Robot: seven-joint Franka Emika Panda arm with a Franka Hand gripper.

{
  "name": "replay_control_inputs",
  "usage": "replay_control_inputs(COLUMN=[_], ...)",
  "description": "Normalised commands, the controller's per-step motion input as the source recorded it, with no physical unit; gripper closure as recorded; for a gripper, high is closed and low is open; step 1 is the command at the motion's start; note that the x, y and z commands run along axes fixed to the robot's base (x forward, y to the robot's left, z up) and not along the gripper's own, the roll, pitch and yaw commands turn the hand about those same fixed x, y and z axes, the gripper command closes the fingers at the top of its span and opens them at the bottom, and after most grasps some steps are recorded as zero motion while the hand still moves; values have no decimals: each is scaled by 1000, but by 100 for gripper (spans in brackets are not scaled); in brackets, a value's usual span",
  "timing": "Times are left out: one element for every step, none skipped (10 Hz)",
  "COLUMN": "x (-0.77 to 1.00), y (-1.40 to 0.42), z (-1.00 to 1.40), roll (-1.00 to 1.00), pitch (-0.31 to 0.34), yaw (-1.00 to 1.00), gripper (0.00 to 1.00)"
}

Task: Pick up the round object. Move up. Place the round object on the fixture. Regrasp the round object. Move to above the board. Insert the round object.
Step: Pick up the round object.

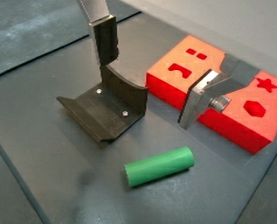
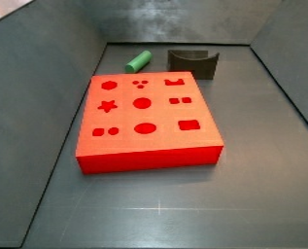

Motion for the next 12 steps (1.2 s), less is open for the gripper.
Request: replay_control_inputs(x=[-431, 0, -49, -3, 0, 0, -17, -91, -189, -517, -551, -160], y=[-66, 0, -246, 0, 0, 0, 0, -211, -600, -660, -634, -326], z=[-440, -517, -923, -931, -931, -934, -946, -957, -1000, -1000, -1000, -914], roll=[99, 91, 57, 0, 0, 0, 0, 26, 50, 69, 69, 0], pitch=[-253, -17, 0, 0, 0, 0, 0, -79, -130, -23, -60, 0], yaw=[-431, -1000, -903, -1000, -1000, -1000, -1000, -909, -609, -69, 146, 543], gripper=[0, 0, 0, 0, 0, 0, 0, 0, 0, 0, 0, 0])
